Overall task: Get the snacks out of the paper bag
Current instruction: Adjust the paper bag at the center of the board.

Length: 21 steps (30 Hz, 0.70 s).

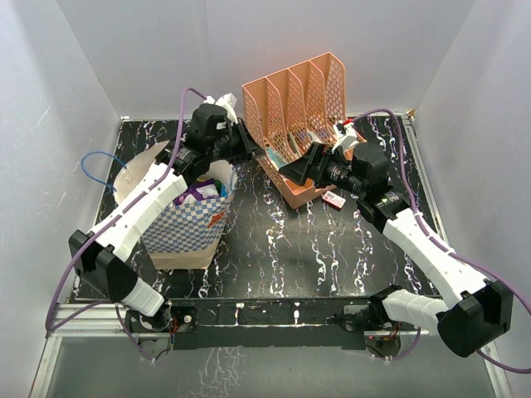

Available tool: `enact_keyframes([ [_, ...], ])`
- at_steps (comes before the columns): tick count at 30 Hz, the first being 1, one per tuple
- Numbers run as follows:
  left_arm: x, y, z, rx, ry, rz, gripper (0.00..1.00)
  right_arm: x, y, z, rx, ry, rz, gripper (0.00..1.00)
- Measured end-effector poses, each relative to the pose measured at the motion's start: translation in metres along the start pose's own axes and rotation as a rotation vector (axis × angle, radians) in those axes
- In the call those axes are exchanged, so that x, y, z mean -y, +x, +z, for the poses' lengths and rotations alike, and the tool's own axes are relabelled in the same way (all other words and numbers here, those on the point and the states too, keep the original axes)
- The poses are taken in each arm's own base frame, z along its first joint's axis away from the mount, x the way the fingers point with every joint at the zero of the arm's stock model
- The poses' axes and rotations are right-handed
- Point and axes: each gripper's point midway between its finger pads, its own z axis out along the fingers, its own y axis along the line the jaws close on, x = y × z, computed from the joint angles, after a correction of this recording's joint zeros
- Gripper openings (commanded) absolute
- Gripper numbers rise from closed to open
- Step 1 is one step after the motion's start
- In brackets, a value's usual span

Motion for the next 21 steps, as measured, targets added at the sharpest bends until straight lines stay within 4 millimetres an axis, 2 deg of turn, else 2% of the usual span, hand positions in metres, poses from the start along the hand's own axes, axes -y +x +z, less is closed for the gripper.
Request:
enact_keyframes([
  [4, 0.018, -0.009, 0.000, 0.001, 0.053, -0.013, 0.67, -0.001, 0.002, 0.000, -0.010, -0.007, -0.003, 0.98],
  [6, 0.026, -0.015, -0.007, 0.015, 0.071, 0.010, 0.80, -0.002, 0.002, 0.000, -0.011, -0.012, -0.003, 0.98],
  [9, 0.030, -0.020, -0.029, 0.026, 0.060, 0.048, 0.96, -0.008, 0.000, 0.001, -0.002, -0.036, -0.011, 0.98],
  [13, 0.024, -0.022, -0.067, 0.046, -0.001, 0.093, 0.98, -0.019, 0.007, 0.013, -0.019, -0.075, -0.020, 0.98],
  [18, 0.015, -0.030, -0.129, 0.102, -0.103, 0.147, 0.98, -0.037, 0.038, 0.041, -0.101, -0.107, -0.021, 0.98],
  [21, 0.012, -0.036, -0.159, 0.142, -0.141, 0.171, 0.98, -0.058, 0.050, 0.055, -0.136, -0.141, -0.037, 0.98],
])
